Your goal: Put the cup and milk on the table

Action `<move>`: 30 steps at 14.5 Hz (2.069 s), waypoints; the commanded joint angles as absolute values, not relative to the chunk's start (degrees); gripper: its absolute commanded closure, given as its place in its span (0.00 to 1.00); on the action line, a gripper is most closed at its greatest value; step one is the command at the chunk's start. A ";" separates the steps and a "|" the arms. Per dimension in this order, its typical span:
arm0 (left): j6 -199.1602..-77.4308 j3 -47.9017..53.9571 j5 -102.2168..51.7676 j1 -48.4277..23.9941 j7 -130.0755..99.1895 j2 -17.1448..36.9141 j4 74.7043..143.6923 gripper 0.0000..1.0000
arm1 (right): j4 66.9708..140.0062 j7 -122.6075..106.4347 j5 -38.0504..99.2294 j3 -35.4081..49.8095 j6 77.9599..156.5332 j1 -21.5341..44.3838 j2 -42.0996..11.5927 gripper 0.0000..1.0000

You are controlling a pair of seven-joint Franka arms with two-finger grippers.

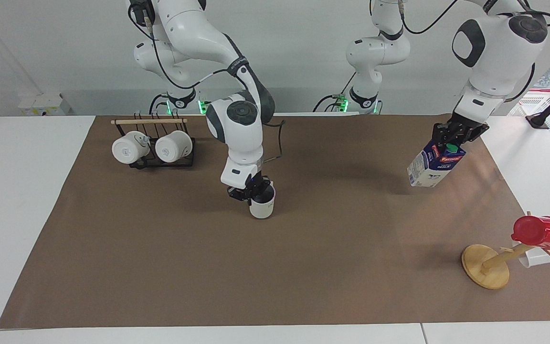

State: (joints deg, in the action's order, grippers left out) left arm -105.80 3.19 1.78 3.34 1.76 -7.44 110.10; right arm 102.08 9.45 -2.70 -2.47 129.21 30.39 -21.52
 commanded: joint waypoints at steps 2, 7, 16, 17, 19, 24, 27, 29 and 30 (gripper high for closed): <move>-103.98 3.34 3.34 2.99 0.79 -7.39 107.68 1.00 | 104.85 11.33 -3.69 -2.55 130.69 30.50 -19.78 0.01; -100.90 3.34 3.08 2.90 0.70 -5.10 102.58 1.00 | 102.57 19.75 -3.08 -3.25 128.41 28.84 -16.71 0.00; -104.05 4.31 6.40 -8.85 -16.84 -2.73 102.48 1.00 | 93.95 19.87 -3.60 -3.25 105.15 12.49 -6.78 0.00; -105.45 4.31 7.02 -12.01 -21.49 -0.98 102.31 1.00 | 94.39 19.25 -3.52 -3.25 101.90 10.74 -5.38 0.00; -106.70 4.31 7.55 -17.90 -28.01 2.00 100.38 1.00 | 96.23 15.49 -3.17 -3.25 98.36 7.49 -2.47 0.00; -107.48 4.31 9.67 -29.87 -41.48 11.15 93.43 1.00 | 97.74 4.68 -2.99 -3.25 93.79 0.45 3.51 0.00; -108.63 4.31 9.84 -32.68 -43.84 14.58 90.62 1.00 | 90.30 3.25 -2.90 -3.08 87.04 -0.18 2.12 0.00; -109.86 4.31 11.50 -34.62 -46.39 16.52 89.13 1.00 | 84.57 3.43 -1.77 -2.90 82.37 0.26 -0.26 0.00; -110.39 4.31 11.60 -34.98 -47.10 17.13 89.03 1.00 | 84.03 3.51 -1.24 -2.90 81.74 0.44 -0.26 0.00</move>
State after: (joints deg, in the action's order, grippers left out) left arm -109.82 5.17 9.20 -33.14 -44.47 14.97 91.66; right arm 89.00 4.20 -2.46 -3.32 84.83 0.51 2.44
